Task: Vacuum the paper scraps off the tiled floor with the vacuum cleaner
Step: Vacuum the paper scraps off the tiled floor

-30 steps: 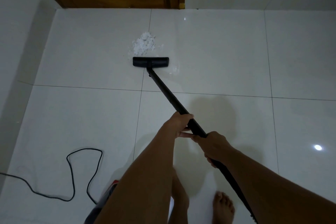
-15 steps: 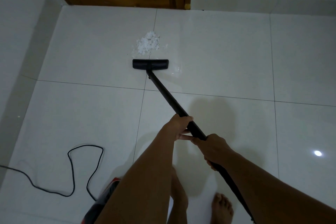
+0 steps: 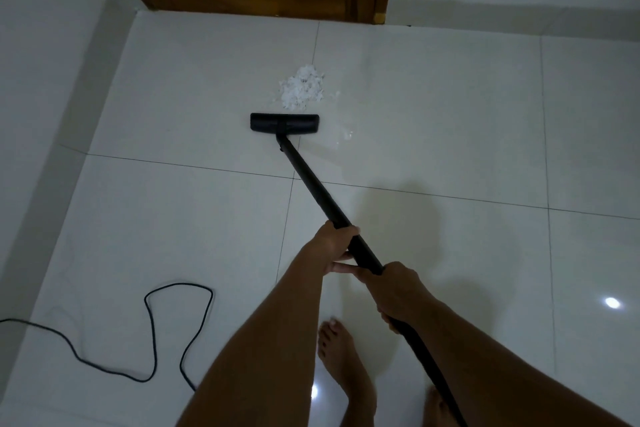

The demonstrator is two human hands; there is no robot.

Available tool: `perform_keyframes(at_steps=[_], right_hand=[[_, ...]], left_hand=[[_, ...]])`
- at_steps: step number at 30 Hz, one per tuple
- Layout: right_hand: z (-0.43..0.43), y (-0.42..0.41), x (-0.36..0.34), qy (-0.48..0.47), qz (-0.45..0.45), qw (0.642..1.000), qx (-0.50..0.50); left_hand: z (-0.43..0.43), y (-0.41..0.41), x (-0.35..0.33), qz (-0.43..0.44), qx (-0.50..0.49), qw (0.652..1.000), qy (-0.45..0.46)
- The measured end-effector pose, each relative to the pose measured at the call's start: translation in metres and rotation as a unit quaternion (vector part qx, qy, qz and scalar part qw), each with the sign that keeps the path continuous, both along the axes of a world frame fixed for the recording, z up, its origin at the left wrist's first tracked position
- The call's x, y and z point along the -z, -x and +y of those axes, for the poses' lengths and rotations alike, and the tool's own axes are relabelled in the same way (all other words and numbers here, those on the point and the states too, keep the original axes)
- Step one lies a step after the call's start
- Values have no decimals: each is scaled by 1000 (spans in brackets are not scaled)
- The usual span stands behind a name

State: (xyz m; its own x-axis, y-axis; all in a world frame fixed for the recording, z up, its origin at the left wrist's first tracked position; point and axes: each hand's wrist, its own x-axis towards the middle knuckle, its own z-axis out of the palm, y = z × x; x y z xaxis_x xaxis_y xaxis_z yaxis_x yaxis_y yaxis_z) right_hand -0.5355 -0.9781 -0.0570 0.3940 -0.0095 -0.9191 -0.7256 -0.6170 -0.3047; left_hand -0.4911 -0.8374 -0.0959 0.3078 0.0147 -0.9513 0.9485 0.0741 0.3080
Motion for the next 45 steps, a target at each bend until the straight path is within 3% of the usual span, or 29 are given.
perform_keyframes(at_steps=[17, 32, 45], right_hand=[[29, -47, 22, -26, -15, 1000, 4], [-17, -34, -10, 4, -15, 999, -49], [-31, -58, 10, 1, -32, 999, -19]], left_hand=[[29, -49, 10, -19, 14, 999, -25], [-16, -35, -19, 6, 15, 1000, -4], [-31, -62, -1, -15, 6, 1000, -6]])
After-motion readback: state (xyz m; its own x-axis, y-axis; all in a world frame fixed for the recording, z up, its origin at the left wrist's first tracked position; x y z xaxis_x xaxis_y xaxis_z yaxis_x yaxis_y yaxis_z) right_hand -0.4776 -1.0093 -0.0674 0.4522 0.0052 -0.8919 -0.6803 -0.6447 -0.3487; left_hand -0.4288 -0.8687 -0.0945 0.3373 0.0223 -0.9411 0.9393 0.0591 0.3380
